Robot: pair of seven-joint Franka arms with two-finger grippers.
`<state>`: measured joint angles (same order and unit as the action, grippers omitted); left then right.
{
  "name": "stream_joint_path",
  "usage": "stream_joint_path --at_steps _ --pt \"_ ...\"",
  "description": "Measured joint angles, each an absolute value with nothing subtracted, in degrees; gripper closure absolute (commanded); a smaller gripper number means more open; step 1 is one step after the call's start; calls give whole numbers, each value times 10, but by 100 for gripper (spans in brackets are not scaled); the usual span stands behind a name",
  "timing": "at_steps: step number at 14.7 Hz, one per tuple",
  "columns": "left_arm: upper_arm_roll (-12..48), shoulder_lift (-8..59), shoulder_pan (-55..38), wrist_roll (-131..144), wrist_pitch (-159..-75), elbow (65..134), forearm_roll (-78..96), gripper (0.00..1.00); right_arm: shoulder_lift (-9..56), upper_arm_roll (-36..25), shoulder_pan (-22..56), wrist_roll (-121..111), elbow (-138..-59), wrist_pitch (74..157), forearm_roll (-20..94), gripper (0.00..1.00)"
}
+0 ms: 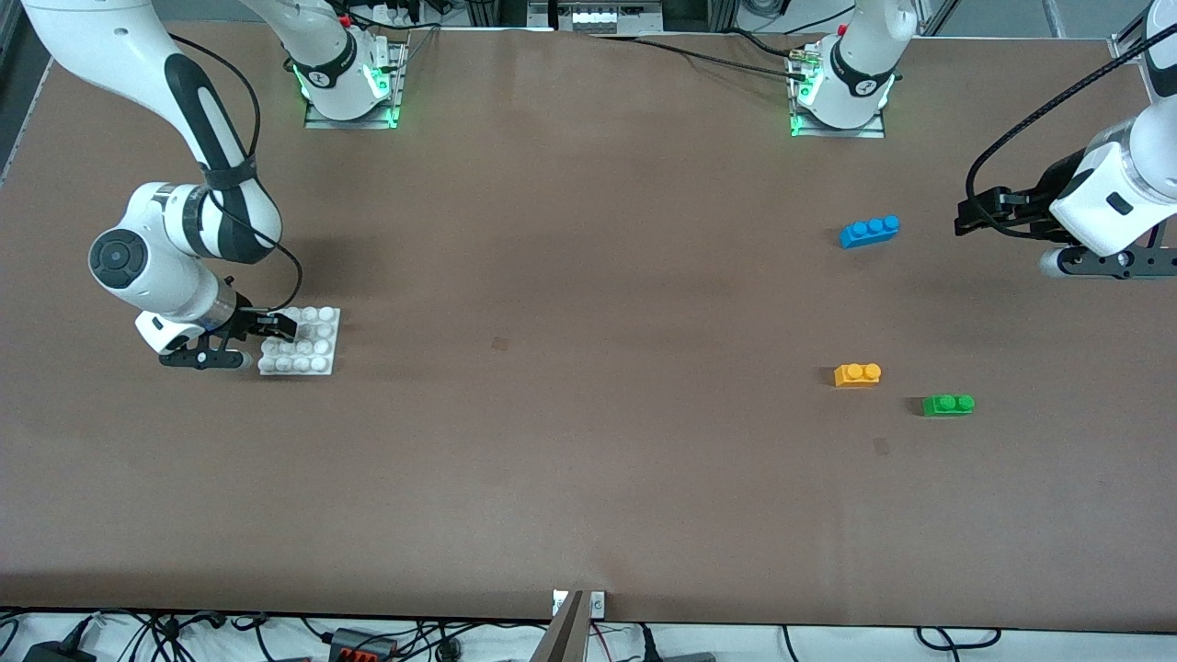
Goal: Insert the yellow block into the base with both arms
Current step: 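Close the right gripper on the edge of the white base plate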
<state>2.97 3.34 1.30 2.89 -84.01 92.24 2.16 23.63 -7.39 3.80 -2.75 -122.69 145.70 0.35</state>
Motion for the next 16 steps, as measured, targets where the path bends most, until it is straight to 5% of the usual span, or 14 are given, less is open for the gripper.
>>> stream_joint_path --at_steps 3,9,16 --pt "30 33 13 29 -840 922 22 0 258 -73 38 -29 -1227 1486 3 14" --pt "30 33 13 29 -840 922 22 0 260 -73 38 -32 -1227 1488 3 37" --pt "30 33 13 29 -840 922 22 0 258 -73 38 -33 -1227 1487 3 38"
